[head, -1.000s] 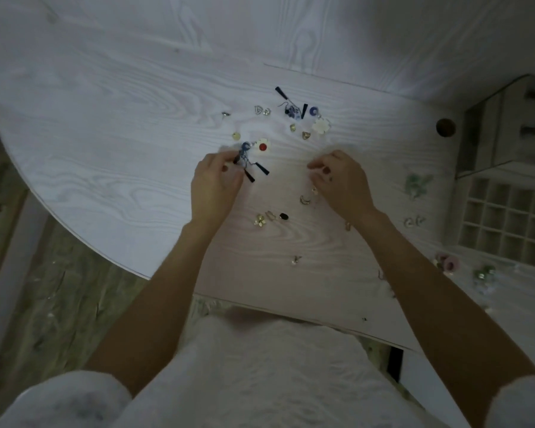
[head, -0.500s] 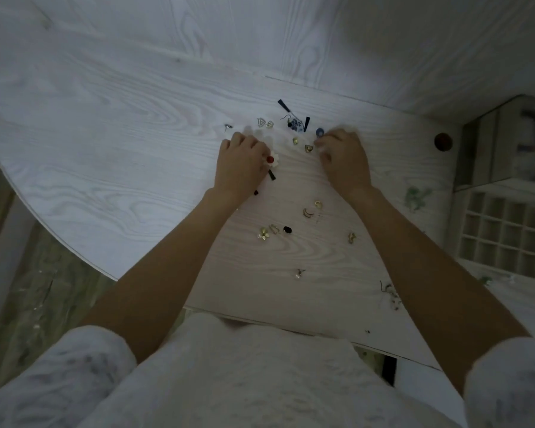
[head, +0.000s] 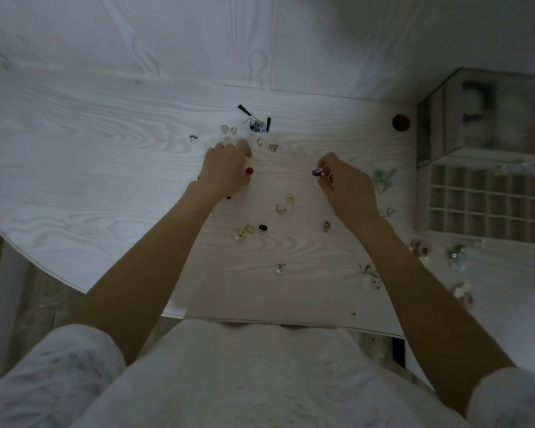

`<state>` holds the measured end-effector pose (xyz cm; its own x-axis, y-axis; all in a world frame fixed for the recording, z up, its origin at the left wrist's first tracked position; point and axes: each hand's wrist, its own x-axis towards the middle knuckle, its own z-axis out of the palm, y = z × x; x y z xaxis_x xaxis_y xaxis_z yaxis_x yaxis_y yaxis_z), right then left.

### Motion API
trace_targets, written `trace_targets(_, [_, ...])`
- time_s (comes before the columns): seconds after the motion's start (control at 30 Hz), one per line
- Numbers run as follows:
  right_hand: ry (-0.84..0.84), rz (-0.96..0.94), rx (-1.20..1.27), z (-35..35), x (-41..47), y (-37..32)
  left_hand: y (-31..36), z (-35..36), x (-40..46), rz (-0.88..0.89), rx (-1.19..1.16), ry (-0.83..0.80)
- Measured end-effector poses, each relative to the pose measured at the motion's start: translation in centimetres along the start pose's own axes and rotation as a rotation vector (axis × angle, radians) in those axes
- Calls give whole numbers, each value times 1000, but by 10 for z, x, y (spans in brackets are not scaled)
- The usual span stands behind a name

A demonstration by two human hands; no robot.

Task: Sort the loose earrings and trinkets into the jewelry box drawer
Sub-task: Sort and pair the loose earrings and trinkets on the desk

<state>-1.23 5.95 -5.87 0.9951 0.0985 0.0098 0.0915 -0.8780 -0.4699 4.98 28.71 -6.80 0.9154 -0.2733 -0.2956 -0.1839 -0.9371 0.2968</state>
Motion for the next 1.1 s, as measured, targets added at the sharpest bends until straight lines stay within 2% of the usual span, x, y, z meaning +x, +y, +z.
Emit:
trace_targets(0.07, [21, 49, 53, -10, -8, 11, 3, 2, -5, 32, -52, 36])
trace_targets(0.2, [104, 139, 143, -28, -22, 33, 8, 6, -24, 140, -138, 220])
trace_targets(0.33, [114, 295, 234, -36, -31, 53, 46, 1, -36, 252, -311, 348])
trace_targets(0.43, [75, 360, 228, -32, -30, 58, 87, -1, -30, 252, -571, 289])
trace_targets(0.5, [71, 407, 216, -28, -28, 60, 113, 6, -19, 223, -656, 238])
trace_targets(0.63, [95, 473, 224, -24, -18, 58, 148, 30, 8, 56, -763, 131])
trace_targets(0.73, [77, 494, 254, -23, -16, 58, 158, 47, 18, 0, -674, 97])
trace_targets(0.93, [-19, 414, 132, -20, -20, 57, 144, 63, 13, 108, -375, 183])
trace_targets(1.1, [-64, 323, 19, -15, -13, 51, 141, 69, 15, 139, -359, 141])
